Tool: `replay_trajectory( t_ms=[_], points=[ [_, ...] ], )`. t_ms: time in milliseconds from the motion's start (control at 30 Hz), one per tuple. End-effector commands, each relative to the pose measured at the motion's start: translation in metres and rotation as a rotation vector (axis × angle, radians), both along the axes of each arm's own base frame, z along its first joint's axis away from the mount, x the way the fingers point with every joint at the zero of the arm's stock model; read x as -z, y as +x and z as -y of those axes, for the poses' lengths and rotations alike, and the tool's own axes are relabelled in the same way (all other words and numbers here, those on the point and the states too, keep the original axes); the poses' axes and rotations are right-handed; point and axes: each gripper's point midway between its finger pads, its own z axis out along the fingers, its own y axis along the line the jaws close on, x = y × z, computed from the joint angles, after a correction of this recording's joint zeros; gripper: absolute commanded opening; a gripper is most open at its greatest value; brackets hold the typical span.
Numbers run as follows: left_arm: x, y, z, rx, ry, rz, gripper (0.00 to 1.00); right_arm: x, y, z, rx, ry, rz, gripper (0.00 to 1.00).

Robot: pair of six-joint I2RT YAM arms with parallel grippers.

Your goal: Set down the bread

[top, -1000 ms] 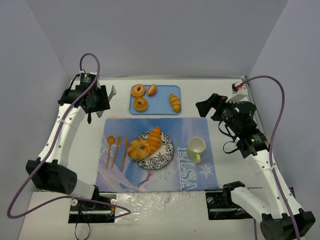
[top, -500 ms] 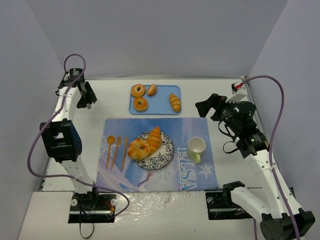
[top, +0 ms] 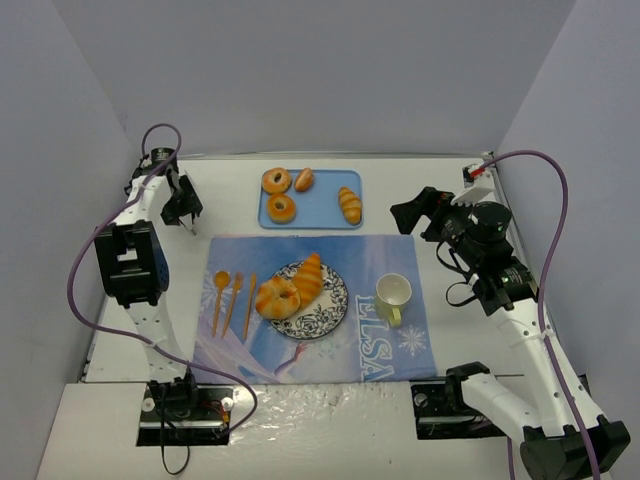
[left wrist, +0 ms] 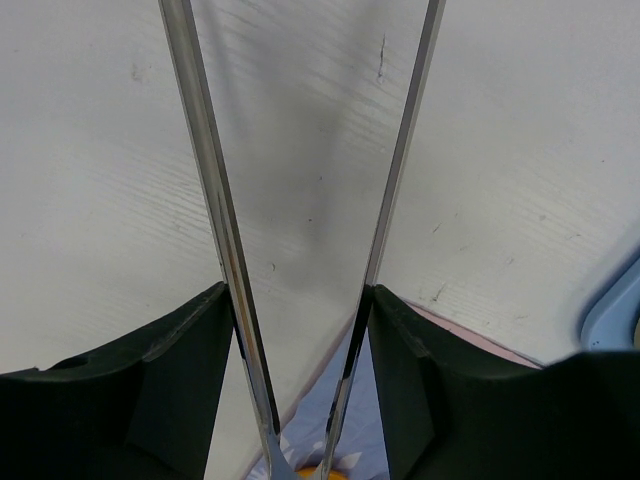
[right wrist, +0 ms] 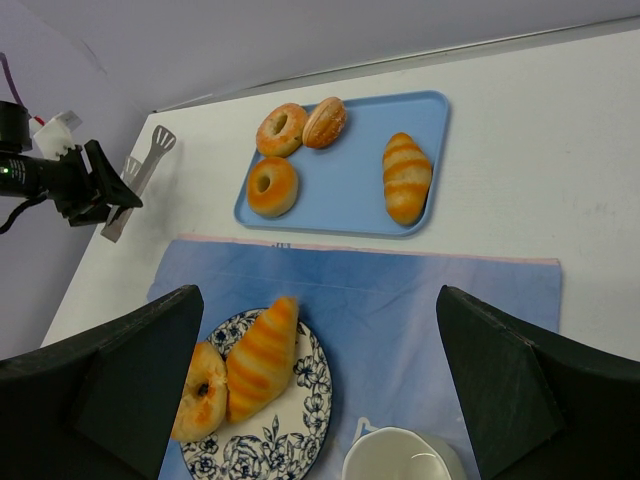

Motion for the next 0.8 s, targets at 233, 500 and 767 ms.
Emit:
replay_trajectory(
  t_ms=[233,500,767],
  points=[
    [-0.002,0.018,-0.011,-0.038,-0.011,0.056,0.55,-0.028,-0.001,-0.006,-0.024,0.022,0.093,1.00],
    [0.024,0.013,-0.006,-0.036,-0.041,0.006,0.61,-0.028,-0.003,-0.004,-0.022,0.022,0.092,1.00],
    [0.014,0.013,-0.003,-0.029,-0.033,0.024,0.63,-0.030,-0.004,-0.005,-0.023,0.025,0.094,1.00]
  ],
)
